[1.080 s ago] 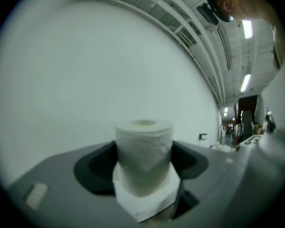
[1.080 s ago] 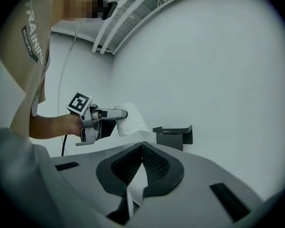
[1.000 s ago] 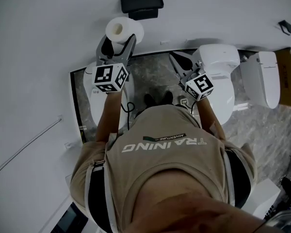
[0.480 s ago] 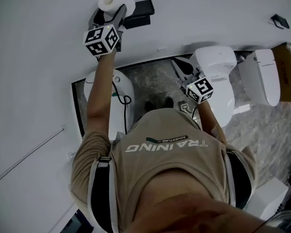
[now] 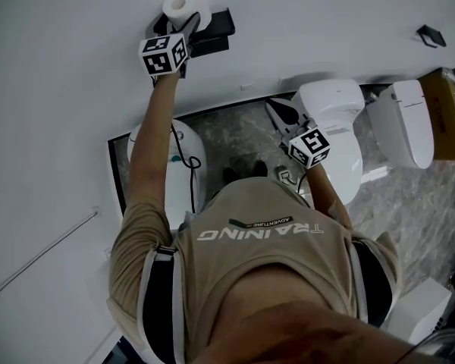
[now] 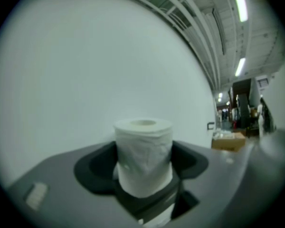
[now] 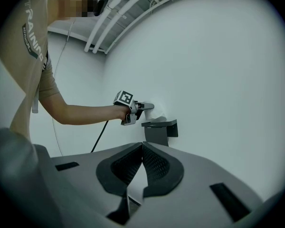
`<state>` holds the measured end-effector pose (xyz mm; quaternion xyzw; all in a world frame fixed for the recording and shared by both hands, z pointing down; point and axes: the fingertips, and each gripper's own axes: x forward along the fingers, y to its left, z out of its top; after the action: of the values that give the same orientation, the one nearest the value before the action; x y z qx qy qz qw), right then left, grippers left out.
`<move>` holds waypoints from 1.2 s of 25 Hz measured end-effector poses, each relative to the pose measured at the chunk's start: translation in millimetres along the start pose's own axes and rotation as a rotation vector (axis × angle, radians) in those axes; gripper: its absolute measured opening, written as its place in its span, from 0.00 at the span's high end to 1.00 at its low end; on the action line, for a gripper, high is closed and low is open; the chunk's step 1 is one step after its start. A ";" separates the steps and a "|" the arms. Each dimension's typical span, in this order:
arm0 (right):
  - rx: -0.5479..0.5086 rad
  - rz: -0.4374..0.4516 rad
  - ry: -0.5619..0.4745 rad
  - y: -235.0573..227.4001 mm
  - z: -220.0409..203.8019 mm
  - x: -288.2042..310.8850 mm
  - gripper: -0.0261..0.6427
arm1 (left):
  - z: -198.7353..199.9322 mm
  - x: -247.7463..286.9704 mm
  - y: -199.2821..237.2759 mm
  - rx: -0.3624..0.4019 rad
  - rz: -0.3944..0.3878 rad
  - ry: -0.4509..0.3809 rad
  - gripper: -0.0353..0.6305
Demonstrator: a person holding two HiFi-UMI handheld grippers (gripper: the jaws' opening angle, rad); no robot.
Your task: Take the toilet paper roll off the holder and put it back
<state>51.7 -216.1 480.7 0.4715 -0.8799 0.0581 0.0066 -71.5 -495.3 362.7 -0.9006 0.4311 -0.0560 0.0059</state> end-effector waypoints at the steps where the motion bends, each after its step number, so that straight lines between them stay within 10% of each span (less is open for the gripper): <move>1: 0.002 0.002 0.001 -0.6 0.0 0.6 0.94 | -3.0 1.7 0.7 -0.003 0.001 0.008 0.42; 30: -0.033 0.066 -0.028 -4.8 20.3 27.9 0.94 | -25.8 -9.3 0.2 0.021 -0.008 0.012 0.38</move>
<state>41.1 -244.1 462.9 0.4426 -0.8959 0.0373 -0.0001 -80.2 -487.2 387.4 -0.9018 0.4269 -0.0660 0.0128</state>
